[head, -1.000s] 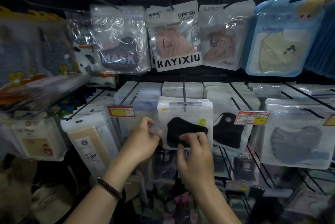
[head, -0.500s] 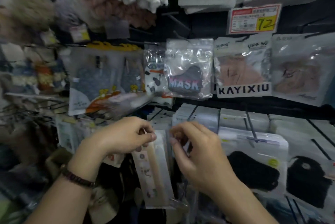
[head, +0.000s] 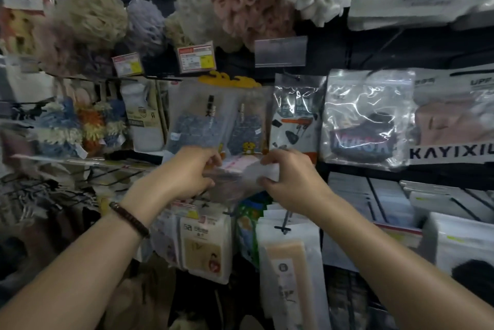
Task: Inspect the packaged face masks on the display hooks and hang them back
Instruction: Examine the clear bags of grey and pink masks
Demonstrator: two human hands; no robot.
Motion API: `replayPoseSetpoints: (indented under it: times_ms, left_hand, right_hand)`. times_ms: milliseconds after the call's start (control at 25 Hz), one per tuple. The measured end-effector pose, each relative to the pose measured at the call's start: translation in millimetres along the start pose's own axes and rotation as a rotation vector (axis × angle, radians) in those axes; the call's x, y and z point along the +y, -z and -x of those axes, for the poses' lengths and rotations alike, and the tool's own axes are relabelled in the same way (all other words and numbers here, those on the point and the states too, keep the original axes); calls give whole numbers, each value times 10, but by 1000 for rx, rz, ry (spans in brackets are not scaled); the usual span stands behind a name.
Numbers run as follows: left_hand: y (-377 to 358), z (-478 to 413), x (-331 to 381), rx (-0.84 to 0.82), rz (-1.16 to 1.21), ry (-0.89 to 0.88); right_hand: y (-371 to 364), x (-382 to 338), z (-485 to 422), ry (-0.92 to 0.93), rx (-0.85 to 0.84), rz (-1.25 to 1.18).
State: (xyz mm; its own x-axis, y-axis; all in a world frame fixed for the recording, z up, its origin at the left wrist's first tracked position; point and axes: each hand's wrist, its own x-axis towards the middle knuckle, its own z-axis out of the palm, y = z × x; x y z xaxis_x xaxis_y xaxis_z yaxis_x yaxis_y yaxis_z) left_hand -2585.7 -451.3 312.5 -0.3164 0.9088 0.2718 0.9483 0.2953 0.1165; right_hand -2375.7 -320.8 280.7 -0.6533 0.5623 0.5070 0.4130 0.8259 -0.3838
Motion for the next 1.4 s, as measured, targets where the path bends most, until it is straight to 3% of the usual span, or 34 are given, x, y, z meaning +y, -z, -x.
replayPoseSetpoints:
  times_ms: [240, 480, 800, 1120, 1320, 1400]
  left_hand:
    - [-193, -456, -364, -81, 70, -111]
    - [-343, -702, -501, -178, 184, -201]
    - [-252, -844, -564, -169, 221, -311]
    - [-340, -809, -566, -85, 73, -404]
    - [-284, -794, -598, -96, 203, -438]
    - [-267, -797, -572, -77, 154, -448]
  right_hand:
    - [-374, -170, -431, -93, -153, 334]
    - [-311, -75, -515, -181, -233, 284]
    - [-129, -55, -610, -49, -276, 275]
    - [-192, -13, -766, 49, -267, 530]
    - [-138, -39, -759, 90, -292, 519]
    - [-128, -44, -754, 86, -299, 533]
